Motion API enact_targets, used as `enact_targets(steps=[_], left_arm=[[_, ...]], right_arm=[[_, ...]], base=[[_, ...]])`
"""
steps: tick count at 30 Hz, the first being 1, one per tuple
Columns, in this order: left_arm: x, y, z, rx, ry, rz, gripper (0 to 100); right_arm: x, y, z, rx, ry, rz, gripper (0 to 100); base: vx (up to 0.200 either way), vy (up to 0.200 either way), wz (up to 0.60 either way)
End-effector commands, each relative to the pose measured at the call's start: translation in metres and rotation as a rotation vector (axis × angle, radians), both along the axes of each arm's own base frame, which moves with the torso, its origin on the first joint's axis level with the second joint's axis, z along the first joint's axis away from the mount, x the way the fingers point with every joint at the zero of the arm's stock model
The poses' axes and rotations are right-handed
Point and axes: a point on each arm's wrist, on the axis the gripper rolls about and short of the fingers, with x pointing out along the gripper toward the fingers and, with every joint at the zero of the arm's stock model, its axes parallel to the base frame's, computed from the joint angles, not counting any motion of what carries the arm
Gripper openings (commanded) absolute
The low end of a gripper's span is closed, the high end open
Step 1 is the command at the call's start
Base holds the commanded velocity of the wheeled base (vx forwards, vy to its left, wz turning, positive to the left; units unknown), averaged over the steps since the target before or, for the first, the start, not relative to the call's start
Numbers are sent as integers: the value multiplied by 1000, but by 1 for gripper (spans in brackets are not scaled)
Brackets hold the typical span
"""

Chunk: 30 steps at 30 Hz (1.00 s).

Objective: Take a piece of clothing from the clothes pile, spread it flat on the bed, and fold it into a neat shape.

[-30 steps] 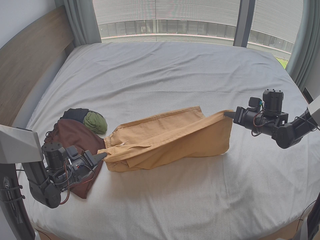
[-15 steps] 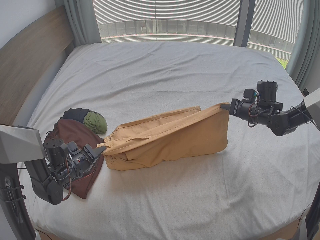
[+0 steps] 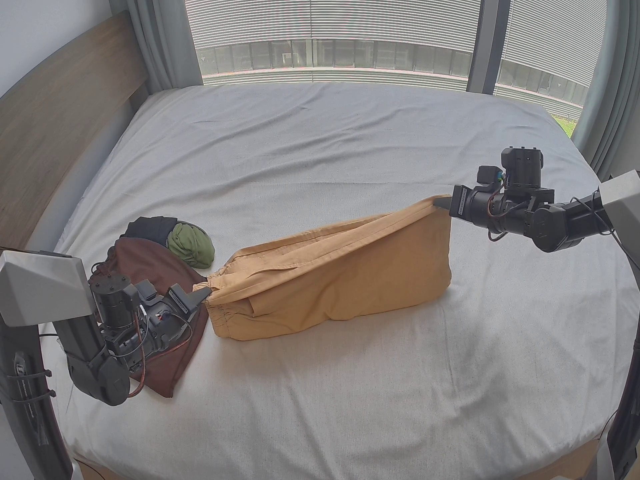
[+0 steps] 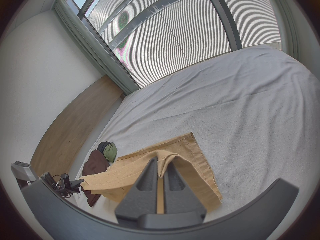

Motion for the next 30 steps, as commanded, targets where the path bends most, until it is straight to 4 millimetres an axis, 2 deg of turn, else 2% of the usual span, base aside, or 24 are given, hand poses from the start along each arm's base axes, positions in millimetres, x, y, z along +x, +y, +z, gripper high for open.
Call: enact_targets(steps=[1,8,22,30], left_arm=[[4,0,-4,2,2,7,0],[6,0,-7,3,5,13,0],[20,-1,0,-17,-44,44,0],[29,3,-11,-14,-34,62,0]], right_arm=[[5,4,5,3,-12,7,0],[13,5,7,4,-10,5,0],[33,11,-15,-4,-4,-17,0],[44,18,-34,-6,5,-24,0]], base=[[0,0,0],[0,0,0],[0,0,0],[0,0,0]])
